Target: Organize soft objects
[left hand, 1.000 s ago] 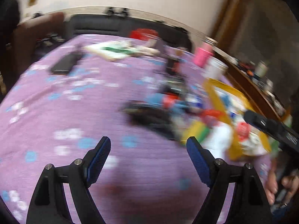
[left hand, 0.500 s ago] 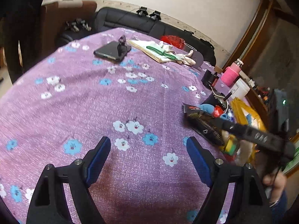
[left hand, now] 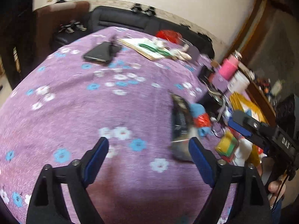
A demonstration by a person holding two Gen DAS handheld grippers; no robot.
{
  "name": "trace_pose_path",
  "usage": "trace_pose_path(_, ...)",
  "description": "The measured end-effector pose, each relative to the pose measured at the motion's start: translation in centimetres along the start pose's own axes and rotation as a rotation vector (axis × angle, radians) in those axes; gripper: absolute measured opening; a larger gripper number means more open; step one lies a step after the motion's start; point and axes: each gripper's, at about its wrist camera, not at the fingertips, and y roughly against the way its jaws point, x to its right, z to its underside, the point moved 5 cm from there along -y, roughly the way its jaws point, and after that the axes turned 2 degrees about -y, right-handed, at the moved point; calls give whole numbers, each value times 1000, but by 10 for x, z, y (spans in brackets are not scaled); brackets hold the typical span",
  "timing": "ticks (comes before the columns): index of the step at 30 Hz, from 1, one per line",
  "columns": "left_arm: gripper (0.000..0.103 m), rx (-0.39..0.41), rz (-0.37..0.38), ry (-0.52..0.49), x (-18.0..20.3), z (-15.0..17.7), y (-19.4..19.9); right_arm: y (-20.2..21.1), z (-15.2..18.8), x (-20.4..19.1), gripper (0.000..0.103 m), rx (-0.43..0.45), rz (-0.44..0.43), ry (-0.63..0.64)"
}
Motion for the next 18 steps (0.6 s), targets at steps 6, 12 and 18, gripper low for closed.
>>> trace_pose_path(6,90,-63,-55,-107,44,-5,-31,18,-8,9,80,70,-12,-43)
trace_pose_path(12,78,-118,-112,-121,50,-8,-69,25,-6,6,80,82,-13,-41)
trace_pose_path(18,44,-76,-123,-67,32,-12,-63,18,-3,3,80,63,38,-3)
